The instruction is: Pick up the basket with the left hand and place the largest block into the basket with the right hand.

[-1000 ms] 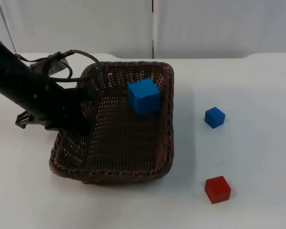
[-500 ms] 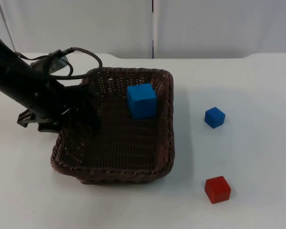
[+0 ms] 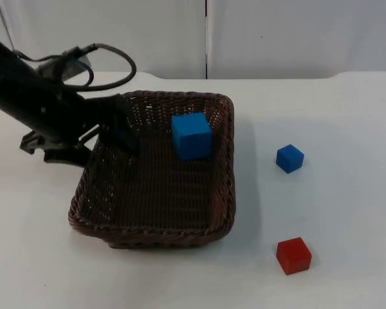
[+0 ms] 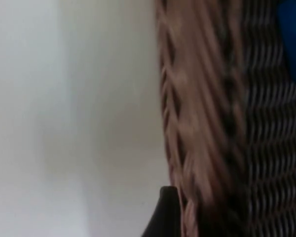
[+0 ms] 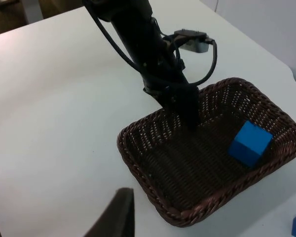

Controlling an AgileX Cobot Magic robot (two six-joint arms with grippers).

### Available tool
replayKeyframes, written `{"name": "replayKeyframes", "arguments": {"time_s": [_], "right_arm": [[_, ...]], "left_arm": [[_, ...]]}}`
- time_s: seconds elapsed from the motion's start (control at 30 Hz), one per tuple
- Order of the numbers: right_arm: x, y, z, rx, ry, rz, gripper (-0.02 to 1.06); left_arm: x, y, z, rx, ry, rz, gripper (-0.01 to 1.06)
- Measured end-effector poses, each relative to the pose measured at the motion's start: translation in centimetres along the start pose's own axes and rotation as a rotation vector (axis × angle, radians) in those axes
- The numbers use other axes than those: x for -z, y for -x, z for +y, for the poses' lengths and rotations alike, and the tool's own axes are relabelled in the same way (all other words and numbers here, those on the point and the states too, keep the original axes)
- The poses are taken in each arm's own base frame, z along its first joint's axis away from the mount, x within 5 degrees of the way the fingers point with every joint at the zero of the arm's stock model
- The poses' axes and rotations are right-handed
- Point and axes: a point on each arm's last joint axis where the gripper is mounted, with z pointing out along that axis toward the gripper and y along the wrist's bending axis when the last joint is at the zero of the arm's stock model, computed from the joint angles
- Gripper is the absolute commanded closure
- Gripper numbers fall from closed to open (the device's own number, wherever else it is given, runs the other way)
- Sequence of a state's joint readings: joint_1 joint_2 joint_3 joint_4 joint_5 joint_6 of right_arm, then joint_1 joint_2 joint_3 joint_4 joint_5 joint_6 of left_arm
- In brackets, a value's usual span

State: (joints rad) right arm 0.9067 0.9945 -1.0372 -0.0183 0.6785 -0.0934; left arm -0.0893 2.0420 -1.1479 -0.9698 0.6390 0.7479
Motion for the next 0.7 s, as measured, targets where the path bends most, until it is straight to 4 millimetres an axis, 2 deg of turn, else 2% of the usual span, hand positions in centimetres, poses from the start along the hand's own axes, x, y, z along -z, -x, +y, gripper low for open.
{"name": "replayKeyframes", "arguments": {"time_s": [0.7], "right_arm": [[0.0,0.0,0.0,0.000,0.000,0.000,-0.01]], "left_arm": [[4.4,0.9,-1.8,-0.115,0.082,-0.081,0.32]]}}
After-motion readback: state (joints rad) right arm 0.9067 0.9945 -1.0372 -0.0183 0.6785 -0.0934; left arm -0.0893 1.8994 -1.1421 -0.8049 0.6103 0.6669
